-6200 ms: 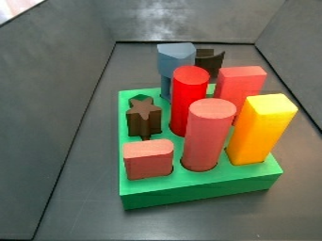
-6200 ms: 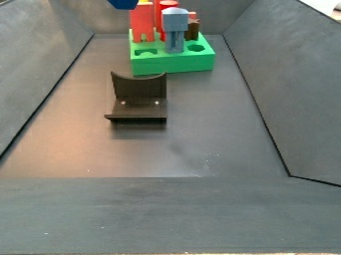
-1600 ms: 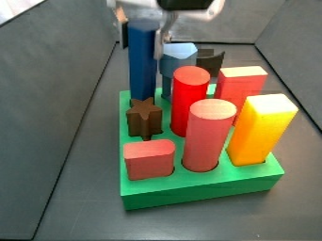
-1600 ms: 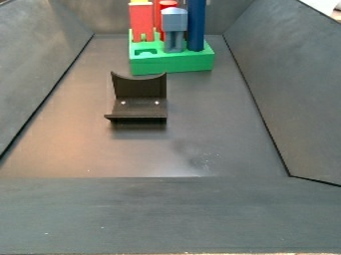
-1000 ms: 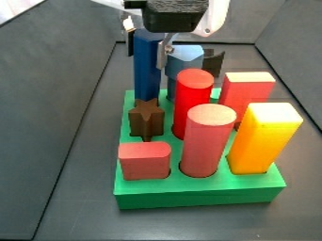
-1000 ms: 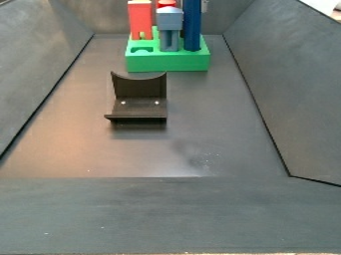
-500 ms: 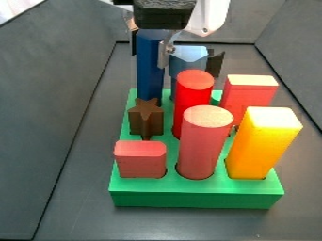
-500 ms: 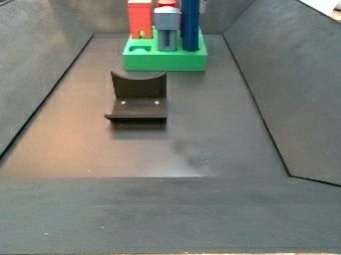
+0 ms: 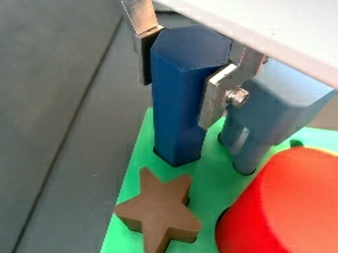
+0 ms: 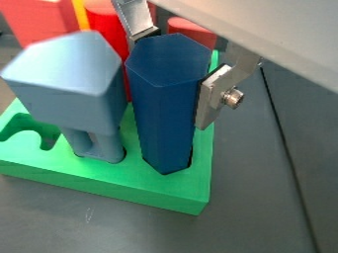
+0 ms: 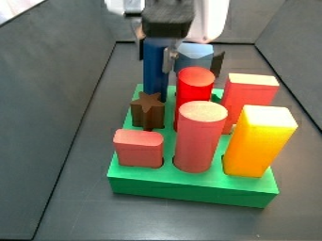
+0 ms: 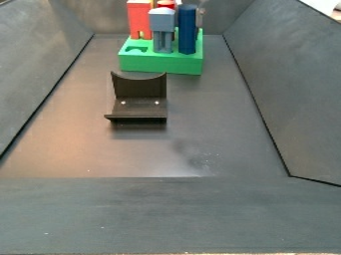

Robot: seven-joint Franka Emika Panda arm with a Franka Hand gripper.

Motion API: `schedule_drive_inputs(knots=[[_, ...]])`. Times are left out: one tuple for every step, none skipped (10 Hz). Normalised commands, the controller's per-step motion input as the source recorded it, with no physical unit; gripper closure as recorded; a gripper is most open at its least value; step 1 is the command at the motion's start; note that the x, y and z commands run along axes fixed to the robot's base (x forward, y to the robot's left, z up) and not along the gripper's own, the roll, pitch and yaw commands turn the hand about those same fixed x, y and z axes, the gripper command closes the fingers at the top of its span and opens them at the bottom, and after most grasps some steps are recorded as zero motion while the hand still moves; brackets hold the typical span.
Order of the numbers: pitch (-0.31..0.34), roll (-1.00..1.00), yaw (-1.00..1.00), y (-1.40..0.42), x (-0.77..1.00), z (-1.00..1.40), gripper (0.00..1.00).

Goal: Pick up the hexagon object. Move up. Place the hexagon object on the fixture. Regrasp the hexagon object. Move to above the board. Insert the hexagon object.
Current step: Insert the hexagon object.

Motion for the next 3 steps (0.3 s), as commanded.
schedule_drive_inputs(knots=[[0.0,-0.01,0.0,0.0,0.0,0.0,1.0],[0.0,0.01,0.0,0.0,0.0,0.0,1.0],[0.0,0.0,0.0,0.0,0.0,0.0,1.0]])
